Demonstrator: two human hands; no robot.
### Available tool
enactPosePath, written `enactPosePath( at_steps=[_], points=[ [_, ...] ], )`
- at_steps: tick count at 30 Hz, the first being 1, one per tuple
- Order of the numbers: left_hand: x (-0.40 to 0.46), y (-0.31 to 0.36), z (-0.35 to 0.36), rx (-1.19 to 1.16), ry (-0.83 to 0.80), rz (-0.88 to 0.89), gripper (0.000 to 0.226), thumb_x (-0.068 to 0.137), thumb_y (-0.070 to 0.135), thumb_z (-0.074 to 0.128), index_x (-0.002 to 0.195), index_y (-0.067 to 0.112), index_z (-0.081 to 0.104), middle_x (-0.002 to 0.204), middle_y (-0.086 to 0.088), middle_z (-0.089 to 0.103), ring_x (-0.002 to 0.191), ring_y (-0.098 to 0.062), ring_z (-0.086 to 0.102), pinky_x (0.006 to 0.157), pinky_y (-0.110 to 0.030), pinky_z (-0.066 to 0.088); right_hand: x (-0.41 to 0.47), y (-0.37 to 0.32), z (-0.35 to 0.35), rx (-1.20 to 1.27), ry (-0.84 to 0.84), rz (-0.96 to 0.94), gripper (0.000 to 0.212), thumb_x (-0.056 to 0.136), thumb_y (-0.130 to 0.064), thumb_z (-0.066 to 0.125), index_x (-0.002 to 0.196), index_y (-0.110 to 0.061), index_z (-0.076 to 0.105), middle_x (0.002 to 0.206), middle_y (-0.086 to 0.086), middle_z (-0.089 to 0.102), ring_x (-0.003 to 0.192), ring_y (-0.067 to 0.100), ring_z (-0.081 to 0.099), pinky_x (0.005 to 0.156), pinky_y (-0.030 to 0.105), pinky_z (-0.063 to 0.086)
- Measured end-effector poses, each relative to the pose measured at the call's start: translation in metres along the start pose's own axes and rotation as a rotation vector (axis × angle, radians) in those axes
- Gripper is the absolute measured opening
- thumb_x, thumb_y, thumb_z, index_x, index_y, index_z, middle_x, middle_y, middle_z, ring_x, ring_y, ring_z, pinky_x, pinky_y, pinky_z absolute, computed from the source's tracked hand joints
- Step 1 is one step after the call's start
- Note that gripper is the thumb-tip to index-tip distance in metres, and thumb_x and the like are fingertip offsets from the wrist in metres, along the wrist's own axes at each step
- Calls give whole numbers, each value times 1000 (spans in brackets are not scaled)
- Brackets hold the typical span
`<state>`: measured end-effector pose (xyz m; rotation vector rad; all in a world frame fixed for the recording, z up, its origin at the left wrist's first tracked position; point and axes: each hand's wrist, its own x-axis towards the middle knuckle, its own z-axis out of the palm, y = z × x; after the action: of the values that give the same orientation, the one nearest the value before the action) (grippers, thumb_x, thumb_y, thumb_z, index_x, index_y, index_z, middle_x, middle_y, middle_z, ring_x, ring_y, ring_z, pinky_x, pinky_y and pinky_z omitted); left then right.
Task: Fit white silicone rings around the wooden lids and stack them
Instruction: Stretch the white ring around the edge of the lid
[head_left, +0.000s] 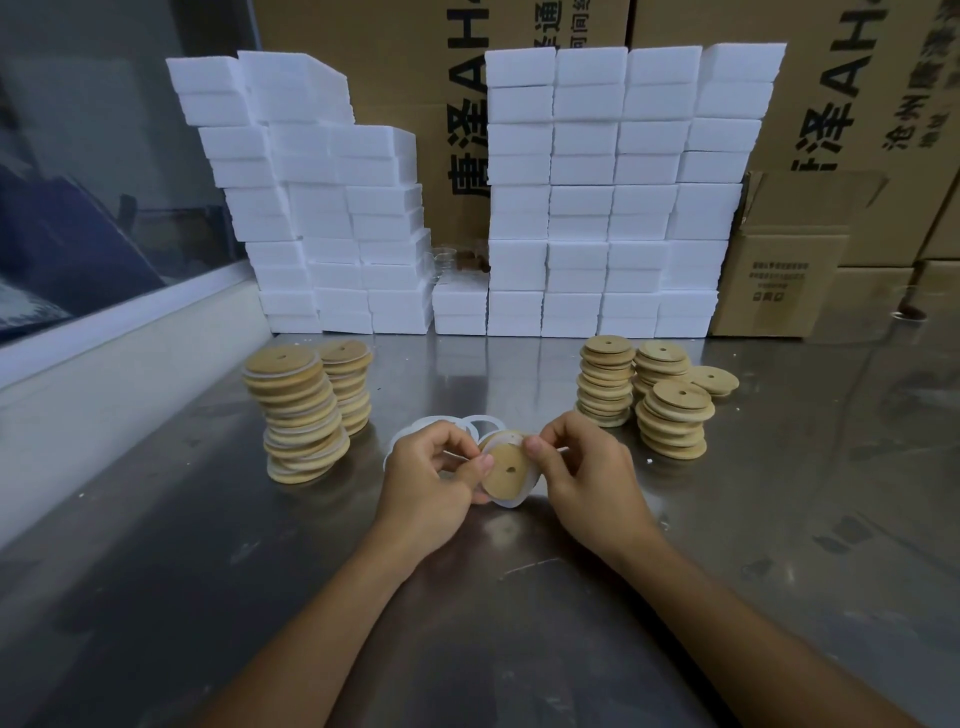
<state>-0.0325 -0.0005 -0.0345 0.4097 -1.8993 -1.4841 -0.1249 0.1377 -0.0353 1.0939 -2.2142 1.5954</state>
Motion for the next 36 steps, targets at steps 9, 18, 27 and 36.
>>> enactPosePath(
  at_steps=[9,18,27,36],
  points=[
    [2,-1,-1,11,11,-9,27,79,-4,74,65,12,59,70,-9,67,67,-22,72,54,-35,60,-2,-8,-5,-67,-59,-90,6,93,-22,66,89,-17,68,82,-17,69,71,9,69,65,41,56],
    [0,2,2,52,-22,0,27,81,-5,73,67,13,57,69,-7,66,65,-21,71,60,-39,62,4,-2,-2,-2,31,151,20,86,-11,67,71,-23,63,70,-4,70,66,13,67,66,44,59],
    [0,0,1,16,-24,-13,30,80,-5,73,65,16,58,61,5,65,65,-17,71,56,-31,60,4,3,-3,100,-19,177,16,89,-14,67,76,-23,66,75,-2,72,76,18,70,70,48,60],
    [4,-6,-1,-89,-10,-133,24,85,-7,66,69,7,55,72,-10,66,65,-17,72,55,-28,58,1,-1,-3,77,-69,176,11,91,-22,67,80,-21,65,77,-2,71,69,17,69,65,48,59]
  ],
)
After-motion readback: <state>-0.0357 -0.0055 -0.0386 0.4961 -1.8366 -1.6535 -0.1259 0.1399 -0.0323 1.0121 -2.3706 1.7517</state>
